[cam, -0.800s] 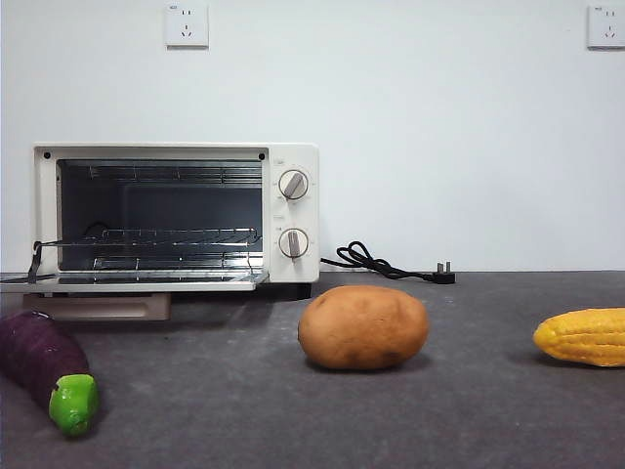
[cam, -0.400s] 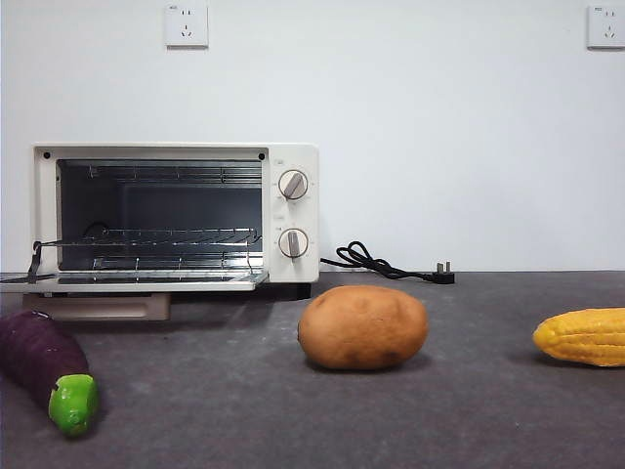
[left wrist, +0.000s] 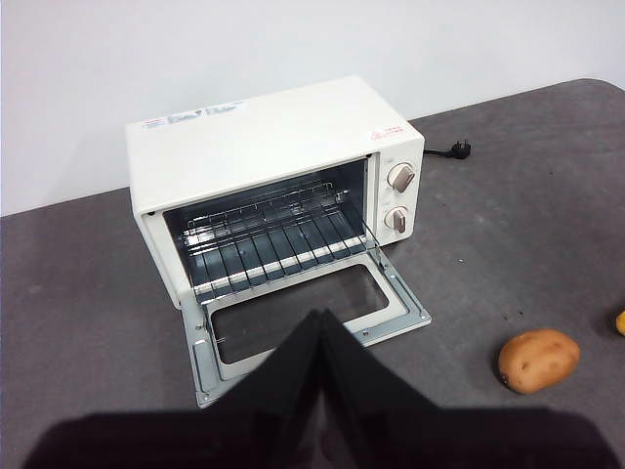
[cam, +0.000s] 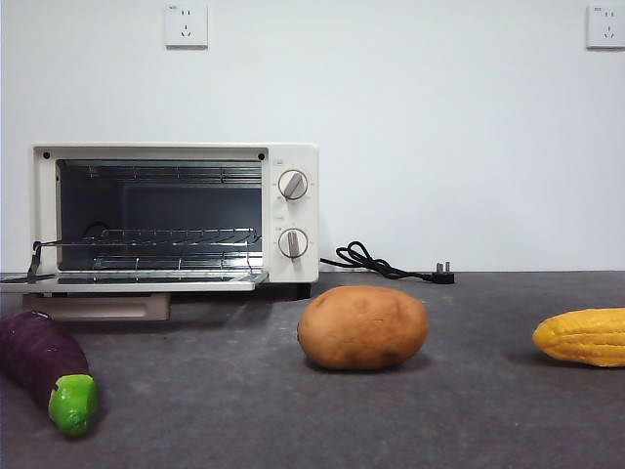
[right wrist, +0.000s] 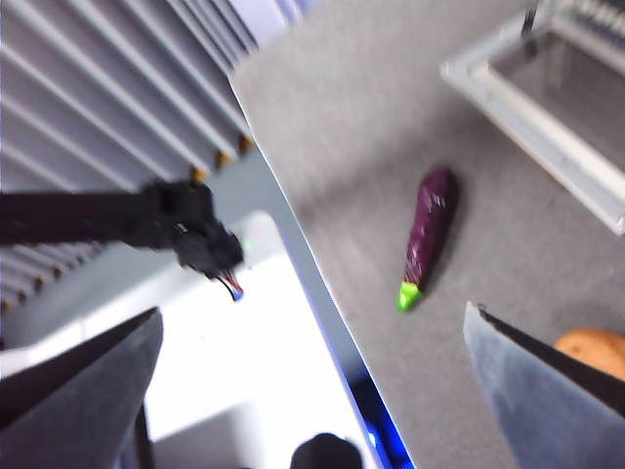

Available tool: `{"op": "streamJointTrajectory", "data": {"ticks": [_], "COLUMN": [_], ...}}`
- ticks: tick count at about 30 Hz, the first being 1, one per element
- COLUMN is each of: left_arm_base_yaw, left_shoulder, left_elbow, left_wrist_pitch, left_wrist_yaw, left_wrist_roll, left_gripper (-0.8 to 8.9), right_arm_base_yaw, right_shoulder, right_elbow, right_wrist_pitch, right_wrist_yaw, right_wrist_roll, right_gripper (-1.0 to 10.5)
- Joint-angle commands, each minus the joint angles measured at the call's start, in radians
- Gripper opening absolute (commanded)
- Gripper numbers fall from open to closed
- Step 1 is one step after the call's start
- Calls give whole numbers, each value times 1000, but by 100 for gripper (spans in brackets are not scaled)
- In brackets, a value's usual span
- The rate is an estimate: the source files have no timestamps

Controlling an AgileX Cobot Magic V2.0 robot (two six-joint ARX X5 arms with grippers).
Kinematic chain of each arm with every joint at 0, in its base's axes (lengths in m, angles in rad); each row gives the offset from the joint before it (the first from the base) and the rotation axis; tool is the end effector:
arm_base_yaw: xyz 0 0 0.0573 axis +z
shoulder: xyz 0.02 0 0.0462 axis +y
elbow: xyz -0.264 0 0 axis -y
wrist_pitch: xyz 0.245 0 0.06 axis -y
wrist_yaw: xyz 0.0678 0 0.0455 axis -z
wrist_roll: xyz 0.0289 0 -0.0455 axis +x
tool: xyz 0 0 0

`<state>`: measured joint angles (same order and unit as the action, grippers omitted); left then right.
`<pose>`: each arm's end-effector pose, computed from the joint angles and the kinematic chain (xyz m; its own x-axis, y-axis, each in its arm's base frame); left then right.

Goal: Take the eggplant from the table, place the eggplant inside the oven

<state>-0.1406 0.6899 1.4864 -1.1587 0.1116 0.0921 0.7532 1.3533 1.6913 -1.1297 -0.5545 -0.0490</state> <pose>0.0342 -0.0081 0.4544 0.9045 -0.2405 -0.3521 0.2736 0.9607 0.0467 0.1641 0.1747 0.4334 0.0756 0.7927 -0.6049 -0.8758 0.3429 0.3398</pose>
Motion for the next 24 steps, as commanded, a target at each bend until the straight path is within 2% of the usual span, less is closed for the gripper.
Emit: {"op": "streamJointTrajectory", "data": {"ticks": [1, 10, 15, 22, 24], "left_arm_base_yaw": [-2, -2, -2, -2, -2], "left_shoulder": [-3, -3, -3, -3, -3], "left_elbow": [-4, -4, -4, -4, -4], "left_wrist_pitch": [3, 0, -1, -11, -19], "left_wrist_yaw": [0, 0, 0, 0, 0], "left_wrist_roll": [-11, -6, 6, 16, 17], "left_gripper": [-5, -5, -5, -5, -5], "right_arm_base_yaw": [51, 180, 240, 284, 285], "right_shoulder": [78, 342, 471, 607, 636], "right_elbow": [1, 0, 0, 0, 0], "right_wrist_pitch": [1, 20, 95, 209, 233], "right_wrist_yaw": [57, 149, 163, 258, 280], "right_wrist_roll": [-7, -3, 23, 56, 85], "right_gripper": [657, 657, 657, 657, 657]}}
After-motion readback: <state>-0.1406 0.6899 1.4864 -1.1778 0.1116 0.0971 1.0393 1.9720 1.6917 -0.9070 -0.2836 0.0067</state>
